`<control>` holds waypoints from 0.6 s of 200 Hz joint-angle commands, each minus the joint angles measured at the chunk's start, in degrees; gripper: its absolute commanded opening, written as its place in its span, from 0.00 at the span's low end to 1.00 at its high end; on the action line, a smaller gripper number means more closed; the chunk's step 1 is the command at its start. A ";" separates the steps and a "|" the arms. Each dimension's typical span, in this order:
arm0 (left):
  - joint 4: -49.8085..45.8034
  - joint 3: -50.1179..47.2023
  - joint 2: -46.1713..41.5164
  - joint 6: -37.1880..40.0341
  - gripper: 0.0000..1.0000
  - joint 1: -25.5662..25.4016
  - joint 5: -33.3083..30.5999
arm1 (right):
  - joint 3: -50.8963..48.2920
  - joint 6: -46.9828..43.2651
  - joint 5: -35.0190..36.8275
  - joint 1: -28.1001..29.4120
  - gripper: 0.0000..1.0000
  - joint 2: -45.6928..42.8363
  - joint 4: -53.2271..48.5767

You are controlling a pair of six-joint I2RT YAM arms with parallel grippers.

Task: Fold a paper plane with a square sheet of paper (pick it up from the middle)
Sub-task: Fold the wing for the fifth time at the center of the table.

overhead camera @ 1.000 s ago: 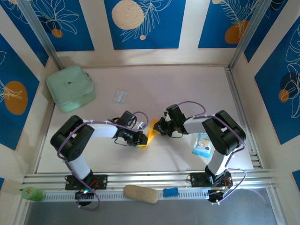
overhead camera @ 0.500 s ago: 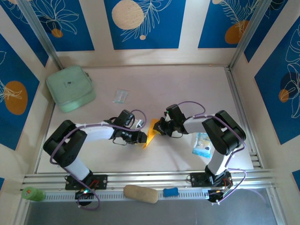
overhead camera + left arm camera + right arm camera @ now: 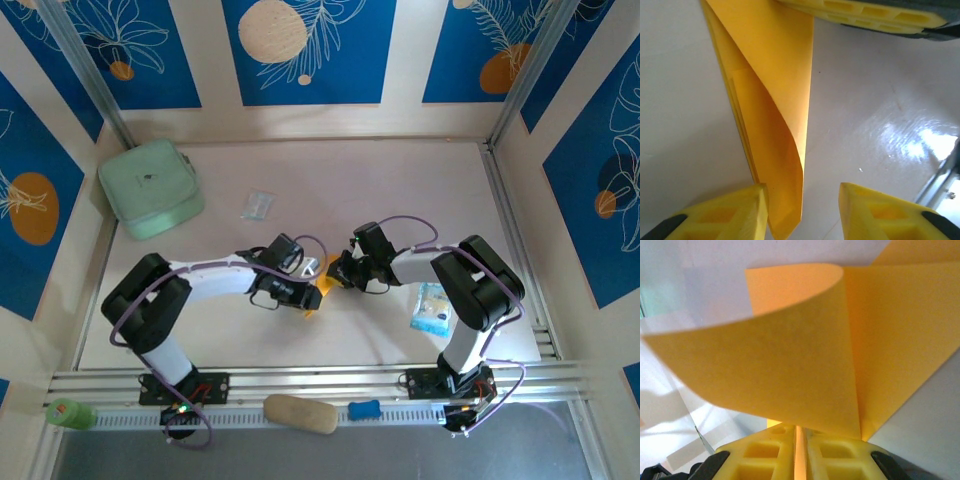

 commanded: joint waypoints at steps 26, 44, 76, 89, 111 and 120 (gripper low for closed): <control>-9.04 4.42 3.19 4.94 0.41 -3.36 -9.06 | -0.74 0.22 1.35 0.53 0.14 1.44 -6.69; -10.27 5.59 4.19 5.71 0.41 -4.46 -9.84 | -0.75 0.21 1.43 0.49 0.14 1.42 -6.76; -12.36 7.01 5.25 6.28 0.39 -5.84 -12.58 | -0.84 0.25 1.56 0.48 0.13 1.27 -6.80; -12.64 7.06 5.26 6.37 0.38 -6.04 -13.08 | -0.90 0.35 1.62 0.52 0.14 1.24 -6.79; -12.57 7.06 5.34 6.34 0.34 -6.03 -13.00 | -1.02 0.39 1.67 0.53 0.14 1.24 -6.72; -12.56 7.06 5.44 6.37 0.32 -6.03 -12.91 | -1.08 0.39 1.63 0.53 0.13 1.18 -6.70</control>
